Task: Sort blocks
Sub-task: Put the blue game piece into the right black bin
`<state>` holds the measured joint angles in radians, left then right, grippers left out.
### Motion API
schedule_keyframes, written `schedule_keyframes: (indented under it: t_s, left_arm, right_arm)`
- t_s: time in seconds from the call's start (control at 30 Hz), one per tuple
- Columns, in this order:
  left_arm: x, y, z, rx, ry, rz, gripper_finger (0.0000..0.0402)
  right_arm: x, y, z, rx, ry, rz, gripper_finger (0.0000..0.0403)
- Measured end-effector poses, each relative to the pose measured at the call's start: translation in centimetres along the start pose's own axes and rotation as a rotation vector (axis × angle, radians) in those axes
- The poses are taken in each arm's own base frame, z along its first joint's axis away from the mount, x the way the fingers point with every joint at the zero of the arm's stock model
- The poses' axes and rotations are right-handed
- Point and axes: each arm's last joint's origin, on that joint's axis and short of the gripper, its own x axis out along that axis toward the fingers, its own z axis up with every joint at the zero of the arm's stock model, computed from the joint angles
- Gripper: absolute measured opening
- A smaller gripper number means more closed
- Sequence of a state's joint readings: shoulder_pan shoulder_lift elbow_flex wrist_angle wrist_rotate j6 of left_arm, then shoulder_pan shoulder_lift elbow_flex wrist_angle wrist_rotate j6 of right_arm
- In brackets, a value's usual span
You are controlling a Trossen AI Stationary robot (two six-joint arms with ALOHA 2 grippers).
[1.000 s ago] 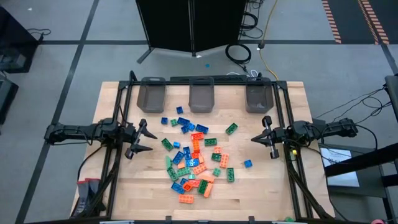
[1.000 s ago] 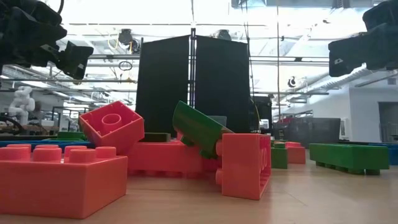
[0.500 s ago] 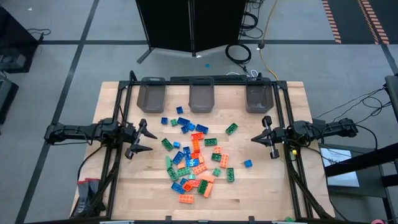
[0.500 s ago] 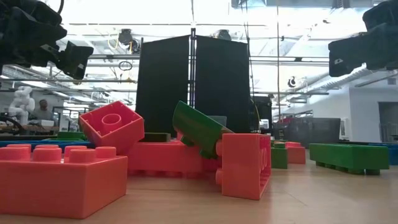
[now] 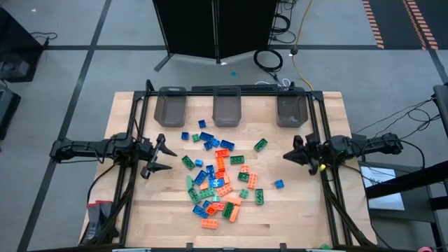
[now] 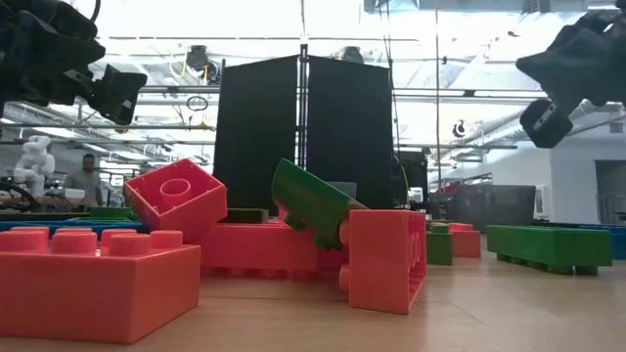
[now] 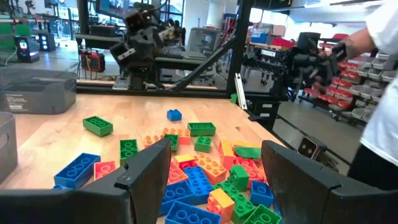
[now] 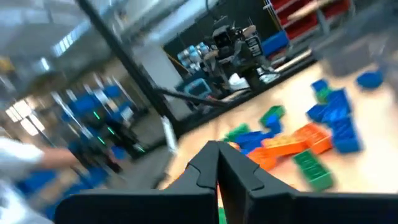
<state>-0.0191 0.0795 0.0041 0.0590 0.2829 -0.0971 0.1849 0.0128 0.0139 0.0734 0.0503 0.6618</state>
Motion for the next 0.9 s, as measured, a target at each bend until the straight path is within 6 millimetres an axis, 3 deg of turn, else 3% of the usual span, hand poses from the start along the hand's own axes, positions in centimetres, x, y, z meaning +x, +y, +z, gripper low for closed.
schedule_keyframes:
  t_s: [0.13,0.27,0.47,0.63,0.9]
  left_arm:
    - [-0.1,-0.1,1.2,0.033,-0.123,-0.012,0.0252]
    - [-0.6,-0.5,3.5,0.009,-0.358,-0.054,0.0252]
    - [-2.4,-1.3,6.4,0.149,-0.711,-0.093,0.0252]
    - [-4.0,-1.9,7.7,0.215,-0.931,-0.093,0.0252]
    - [-4.2,-1.9,7.9,0.166,-0.962,-0.089,0.0252]
  right_arm:
    - [0.0,0.5,0.7,0.118,-0.083,0.045,0.0]
    - [-0.4,1.2,2.2,0.168,-0.286,0.073,0.0]
    - [-1.4,2.3,4.3,0.207,-0.565,0.156,0.0]
    - [-1.9,2.5,4.9,0.216,-0.66,0.153,0.0]
    - [-2.1,2.7,5.2,0.054,-0.7,0.119,0.0]
